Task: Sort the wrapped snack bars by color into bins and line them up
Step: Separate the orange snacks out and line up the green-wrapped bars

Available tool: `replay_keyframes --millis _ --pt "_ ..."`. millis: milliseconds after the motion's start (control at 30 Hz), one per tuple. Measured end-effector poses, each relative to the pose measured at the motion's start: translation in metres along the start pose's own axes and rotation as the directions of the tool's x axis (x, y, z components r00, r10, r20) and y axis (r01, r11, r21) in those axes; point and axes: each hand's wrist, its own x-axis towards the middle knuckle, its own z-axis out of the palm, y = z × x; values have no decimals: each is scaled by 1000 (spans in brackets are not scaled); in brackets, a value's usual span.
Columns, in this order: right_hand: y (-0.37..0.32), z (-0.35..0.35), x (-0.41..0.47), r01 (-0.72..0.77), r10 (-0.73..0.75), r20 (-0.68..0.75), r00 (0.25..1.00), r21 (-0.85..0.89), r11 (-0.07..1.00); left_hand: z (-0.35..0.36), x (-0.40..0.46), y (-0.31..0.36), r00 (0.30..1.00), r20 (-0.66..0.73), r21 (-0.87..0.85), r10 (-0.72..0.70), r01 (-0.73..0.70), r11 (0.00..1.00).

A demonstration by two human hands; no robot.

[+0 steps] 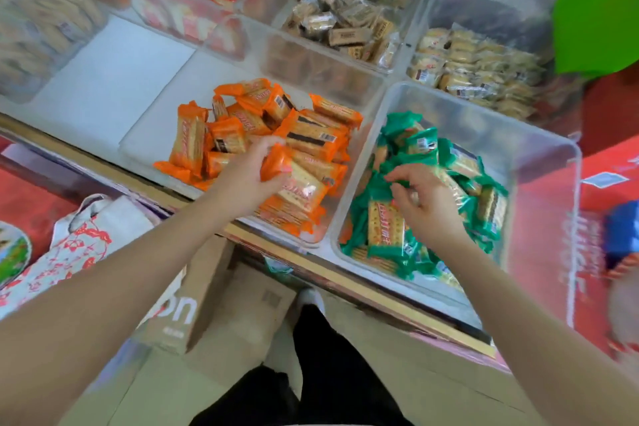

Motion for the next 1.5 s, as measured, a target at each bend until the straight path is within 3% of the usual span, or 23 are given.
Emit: replay_keyframes --millis 100,167,267,433,567,700,833,933,1000,1100,1200,1300,1433,1500 --pt "-3 7 -20 -55 73 150 986 -119 991 9 3 -2 997 -63 348 37 -13 937" --pt "-4 12 -26 -16 95 235 967 -318 948 15 1 -3 990 -122 511 71 2 859" --pt "-4 15 -31 50 95 272 958 -485 873 20 -12 3 968 -173 515 181 -68 854" --pt "2 7 -31 88 49 227 973 -553 828 33 -47 15 884 -31 464 467 -402 790" --pt "22 -18 -29 -15 93 139 986 -476 879 46 -53 33 843 67 455 533 -501 736" --pt "50 -45 -39 40 97 263 960 -471 881 71 -39 66 856 65 405 514 -493 770" --pt "85 -63 -49 197 84 536 840 -446 873 113 -5 103 938 192 500 289 -347 794" --pt "99 -76 -36 172 -5 470 883 -314 934 141 19 107 961 273 590 51 -209 780" --pt "104 -84 -21 169 -76 346 935 -246 954 152 27 104 966 257 606 -28 -139 784" --pt "107 -87 5 243 -182 279 943 -203 949 157 29 104 968 234 550 -92 -54 833" --pt "106 -82 29 310 -262 246 933 -186 932 154 26 102 966 248 437 -73 -44 898" --pt "99 -75 51 330 -277 268 923 -177 927 149 18 100 957 283 357 63 -166 919" --pt "91 -63 77 336 -257 352 900 -182 924 148 3 108 874 473 250 110 -253 935" --pt "90 -57 90 311 -218 378 900 -204 928 147 1 106 863 489 216 130 -264 940"
